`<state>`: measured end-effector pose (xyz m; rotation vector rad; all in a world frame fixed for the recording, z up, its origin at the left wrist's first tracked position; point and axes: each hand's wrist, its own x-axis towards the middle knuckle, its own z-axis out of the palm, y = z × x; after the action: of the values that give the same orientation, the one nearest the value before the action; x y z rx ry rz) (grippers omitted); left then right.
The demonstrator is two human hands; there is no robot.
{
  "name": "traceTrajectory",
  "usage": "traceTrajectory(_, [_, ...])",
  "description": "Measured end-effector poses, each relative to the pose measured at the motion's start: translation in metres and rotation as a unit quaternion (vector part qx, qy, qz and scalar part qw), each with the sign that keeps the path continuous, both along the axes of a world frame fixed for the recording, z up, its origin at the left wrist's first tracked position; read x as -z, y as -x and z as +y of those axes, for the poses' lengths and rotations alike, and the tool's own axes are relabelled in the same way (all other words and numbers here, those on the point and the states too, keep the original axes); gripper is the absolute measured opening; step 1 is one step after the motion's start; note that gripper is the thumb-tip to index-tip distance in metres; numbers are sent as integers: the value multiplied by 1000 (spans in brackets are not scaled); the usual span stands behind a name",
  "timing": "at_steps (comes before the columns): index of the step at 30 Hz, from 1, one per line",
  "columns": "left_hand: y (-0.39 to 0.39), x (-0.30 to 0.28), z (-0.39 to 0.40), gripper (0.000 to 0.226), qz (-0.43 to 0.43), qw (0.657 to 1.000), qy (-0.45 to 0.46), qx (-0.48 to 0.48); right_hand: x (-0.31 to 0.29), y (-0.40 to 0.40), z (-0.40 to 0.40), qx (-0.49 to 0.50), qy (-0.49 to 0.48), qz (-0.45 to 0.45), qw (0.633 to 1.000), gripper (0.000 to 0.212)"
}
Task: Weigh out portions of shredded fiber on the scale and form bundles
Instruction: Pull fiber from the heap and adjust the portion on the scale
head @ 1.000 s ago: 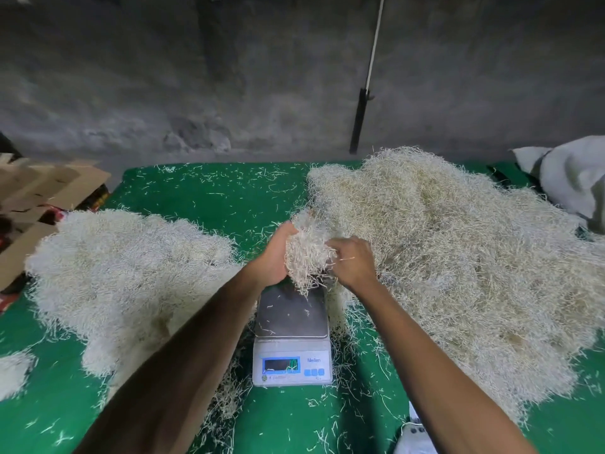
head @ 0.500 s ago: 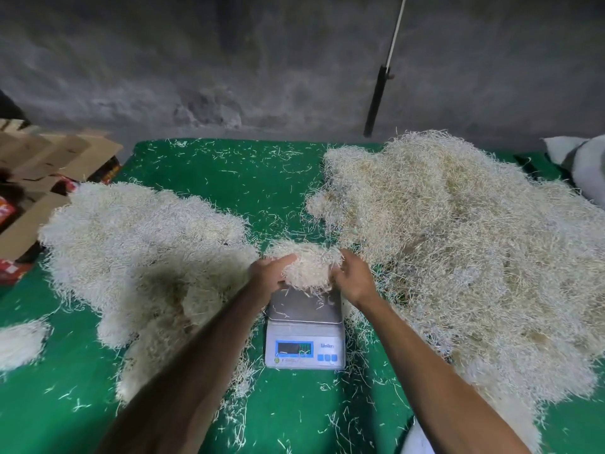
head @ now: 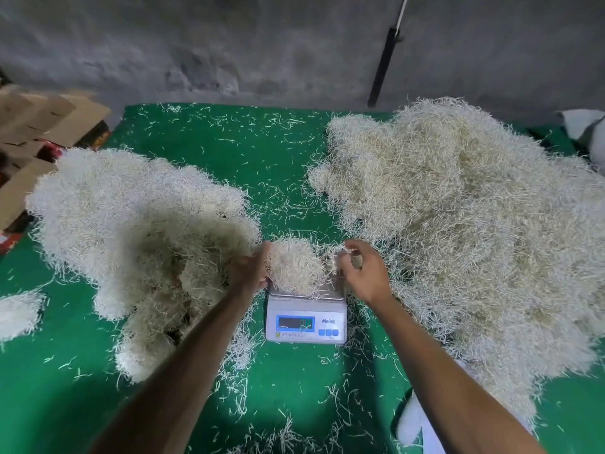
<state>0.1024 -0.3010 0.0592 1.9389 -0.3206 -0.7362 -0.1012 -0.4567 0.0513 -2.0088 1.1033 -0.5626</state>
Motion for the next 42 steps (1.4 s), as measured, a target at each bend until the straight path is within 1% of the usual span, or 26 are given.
traceTrajectory(2, [7, 0, 10, 70, -10, 1000, 7, -19, 4, 4, 8, 37, -25, -62, 997, 15])
traceTrajectory(3, [9, 0, 14, 77, -15, 999, 6, -33, 7, 6, 14, 58, -41, -93, 993, 18])
traceTrajectory(5, [13, 3, 21, 83, -1, 999, 13, -44, 13, 11, 24, 90, -72, -120, 986, 34])
traceTrajectory(6, [16, 2, 25, 82, 18, 999, 17, -38, 15, 13, 29, 99, -84, -114, 985, 42])
traceTrajectory(9, [18, 5, 35, 75, 67, 996, 36, -49, 22, 19, 39, 101, -82, -85, 988, 53])
traceTrajectory(12, [19, 11, 49, 73, 123, 988, 66, -67, 22, 20, 46, 103, -72, -77, 989, 48])
traceTrajectory(14, [21, 11, 57, 61, 151, 983, 85, -54, 20, 19, 50, 105, -78, -75, 989, 47])
traceTrajectory(15, [22, 10, 60, 64, 162, 982, 90, -38, 19, 18, 51, 102, -80, -70, 989, 48])
traceTrajectory(17, [22, 11, 61, 78, 169, 980, 96, -29, 16, 16, 54, 95, -89, -62, 990, 51])
traceTrajectory(18, [22, 12, 61, 80, 172, 980, 99, -29, 15, 15, 55, 94, -91, -61, 989, 51])
traceTrajectory(25, [20, 12, 61, 87, 217, 970, 111, -24, 9, 11, 59, 95, -87, -76, 989, 50])
traceTrajectory(27, [18, 15, 62, 86, 231, 966, 109, -30, 8, 11, 59, 90, -79, -86, 989, 45])
traceTrajectory(29, [17, 17, 61, 84, 237, 965, 105, -30, 6, 10, 58, 83, -75, -84, 990, 36])
traceTrajectory(31, [18, 12, 56, 79, 219, 970, 98, -30, 6, 10, 57, 63, -73, -54, 994, 27])
traceTrajectory(32, [19, 7, 50, 76, 197, 976, 91, -25, 6, 9, 58, 41, -76, -23, 996, 32])
traceTrajectory(33, [21, 3, 43, 77, 167, 982, 80, -18, 8, 8, 59, 13, -81, 16, 996, 42])
traceTrajectory(35, [24, -3, 28, 94, 87, 995, 39, -1, 9, 3, 63, -38, -106, 79, 990, 61])
traceTrajectory(36, [25, -6, 21, 105, 46, 999, 6, 19, 7, -1, 65, -52, -132, 85, 986, 64])
traceTrajectory(37, [27, -8, 14, 113, 15, 998, -27, 49, 4, -6, 67, -55, -164, 72, 982, 63])
traceTrajectory(39, [30, -15, 3, 121, -12, 989, -79, 121, -2, -15, 67, -46, -208, 30, 977, 61])
traceTrajectory(42, [35, -28, -14, 131, -8, 976, -130, 176, -9, -28, 65, -33, -237, -39, 970, 77])
